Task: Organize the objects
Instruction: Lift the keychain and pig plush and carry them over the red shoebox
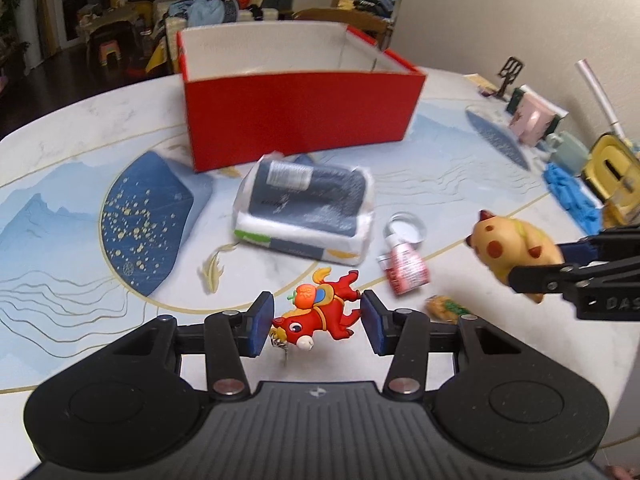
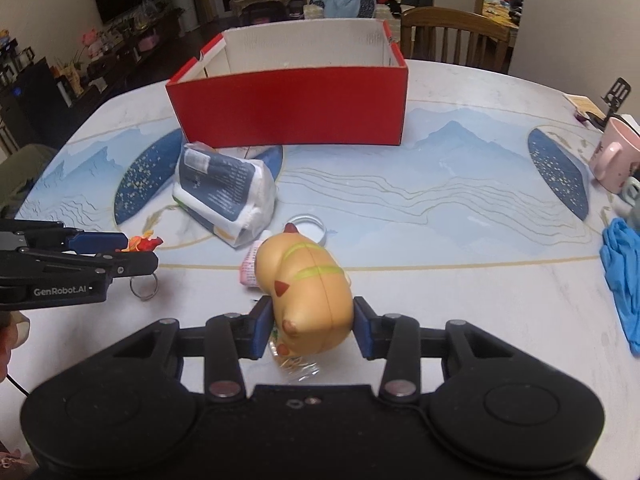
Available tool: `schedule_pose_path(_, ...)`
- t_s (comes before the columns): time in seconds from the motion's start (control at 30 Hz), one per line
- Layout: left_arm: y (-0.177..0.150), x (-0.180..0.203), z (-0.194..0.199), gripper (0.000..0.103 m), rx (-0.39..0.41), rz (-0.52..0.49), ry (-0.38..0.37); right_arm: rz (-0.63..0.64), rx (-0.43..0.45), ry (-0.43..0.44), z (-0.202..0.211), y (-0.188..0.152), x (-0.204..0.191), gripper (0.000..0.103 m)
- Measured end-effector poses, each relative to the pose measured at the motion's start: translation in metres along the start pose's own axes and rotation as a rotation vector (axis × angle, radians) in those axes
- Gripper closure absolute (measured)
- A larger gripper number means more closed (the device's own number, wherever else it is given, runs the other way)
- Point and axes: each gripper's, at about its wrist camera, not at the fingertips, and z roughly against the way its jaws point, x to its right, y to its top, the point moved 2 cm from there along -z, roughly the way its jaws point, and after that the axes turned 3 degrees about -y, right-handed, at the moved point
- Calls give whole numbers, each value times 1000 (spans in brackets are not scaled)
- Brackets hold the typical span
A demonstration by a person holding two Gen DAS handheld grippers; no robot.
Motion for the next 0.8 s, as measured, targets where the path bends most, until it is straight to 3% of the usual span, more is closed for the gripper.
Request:
schedule_pose_path(0.33, 12, 8, 40, 57, 7, -30, -67, -52, 44, 18, 37, -5, -26, 62)
schedule_pose_path(0.53, 20, 8, 59, 57, 20, -36, -63, -53, 50, 13, 52, -2, -46, 62)
schedule_pose_path(0.8, 51, 8, 70, 57, 51, -21, -70, -25, 83, 31, 62, 34, -55, 62)
